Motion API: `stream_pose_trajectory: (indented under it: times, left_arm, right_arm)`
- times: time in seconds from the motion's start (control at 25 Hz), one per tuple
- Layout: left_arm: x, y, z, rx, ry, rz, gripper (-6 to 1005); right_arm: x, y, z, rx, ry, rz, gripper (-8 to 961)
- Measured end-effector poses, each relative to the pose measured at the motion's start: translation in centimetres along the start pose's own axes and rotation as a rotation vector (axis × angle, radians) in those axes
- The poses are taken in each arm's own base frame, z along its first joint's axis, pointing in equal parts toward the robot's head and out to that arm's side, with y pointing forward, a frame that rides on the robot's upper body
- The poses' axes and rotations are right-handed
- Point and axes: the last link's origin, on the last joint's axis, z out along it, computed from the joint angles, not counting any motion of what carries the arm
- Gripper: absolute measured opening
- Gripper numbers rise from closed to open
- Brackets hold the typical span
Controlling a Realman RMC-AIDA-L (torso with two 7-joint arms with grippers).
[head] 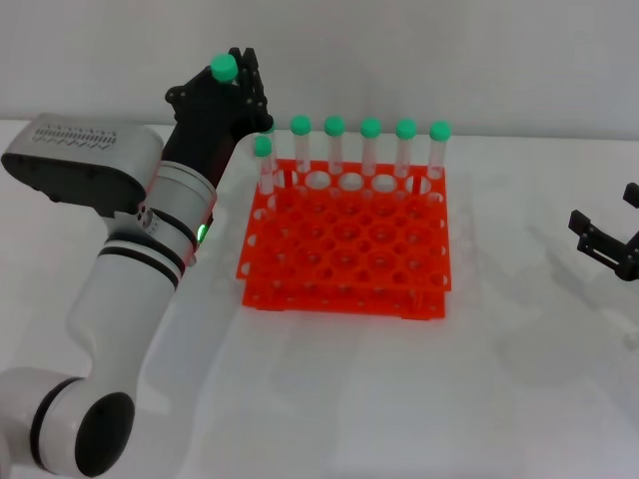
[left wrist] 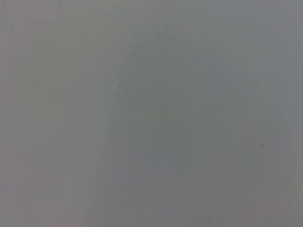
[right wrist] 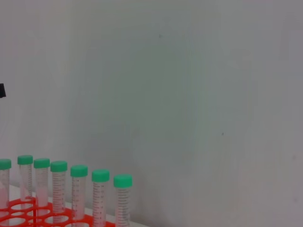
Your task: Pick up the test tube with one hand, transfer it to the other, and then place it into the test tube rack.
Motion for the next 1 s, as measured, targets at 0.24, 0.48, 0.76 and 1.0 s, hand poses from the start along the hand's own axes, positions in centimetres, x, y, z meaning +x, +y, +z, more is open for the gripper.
stream_pose_trajectory:
  times: [0.24, 0.48, 0.76, 1.0]
  left_arm:
    - [-0.3, 0.4, 0.7, -0.021, -0.036, 0.007, 92]
    - [-0.6, 1.1, 1.6, -0.065, -0.087, 0.044, 92]
    - [-0.9, 1.3, 2.4, -0.083, -0.13, 0.074, 92]
    - [-0.9, 1.3, 2.8, -0.092, -0.144, 0.09, 92]
  right_arm:
    - [0.0, 0.2, 0.1, -0.009, 0.001, -0.001, 848]
    - [-0.1, 0.3, 0.3, -0.013, 0.001, -0.002, 848]
    - [-0.2, 0.2, 0.5, -0.01, -0.002, -0.006, 848]
    - [-0.3, 0.1, 0.6, -0.008, -0.003, -0.015, 848]
